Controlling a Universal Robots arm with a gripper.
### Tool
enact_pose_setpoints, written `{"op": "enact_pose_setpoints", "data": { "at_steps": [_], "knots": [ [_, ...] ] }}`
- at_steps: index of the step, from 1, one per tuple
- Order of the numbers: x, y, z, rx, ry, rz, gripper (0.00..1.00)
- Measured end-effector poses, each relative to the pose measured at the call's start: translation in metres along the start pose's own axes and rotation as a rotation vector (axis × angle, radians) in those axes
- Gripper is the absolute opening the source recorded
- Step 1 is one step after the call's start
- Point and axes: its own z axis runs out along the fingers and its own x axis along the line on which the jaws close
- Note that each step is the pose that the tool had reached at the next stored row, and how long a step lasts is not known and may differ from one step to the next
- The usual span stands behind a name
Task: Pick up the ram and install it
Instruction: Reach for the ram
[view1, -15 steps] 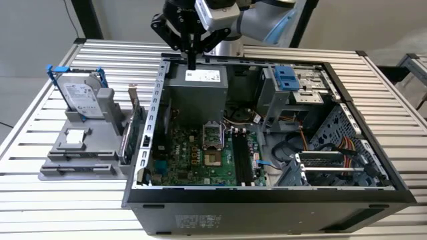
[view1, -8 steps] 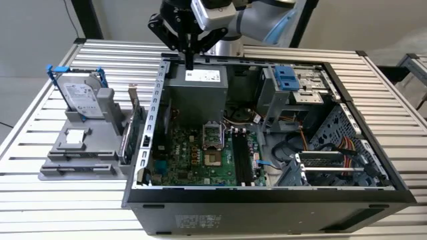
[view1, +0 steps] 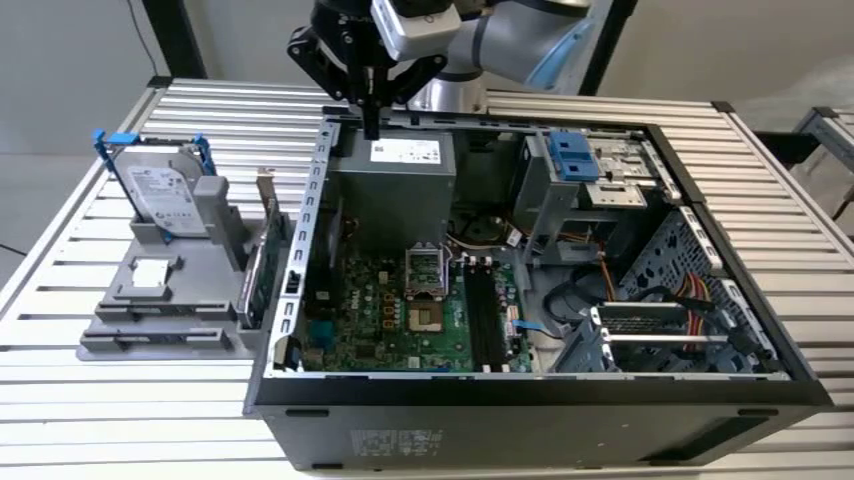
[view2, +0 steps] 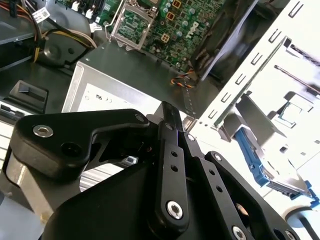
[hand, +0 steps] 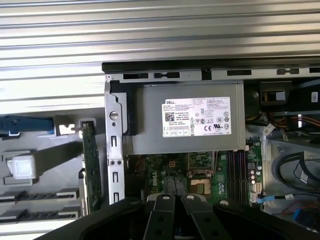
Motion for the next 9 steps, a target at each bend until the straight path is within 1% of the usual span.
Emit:
{"op": "enact_pose_setpoints", "data": {
  "at_steps": [5,9],
  "knots": [
    [0.0038,-0.0002,-0.0001,-0.0001,0.0000,0.000,0.00],
    [0.0047,-0.0003,-0.0001,0.0000,0.0000,0.000,0.00]
  ]
}}
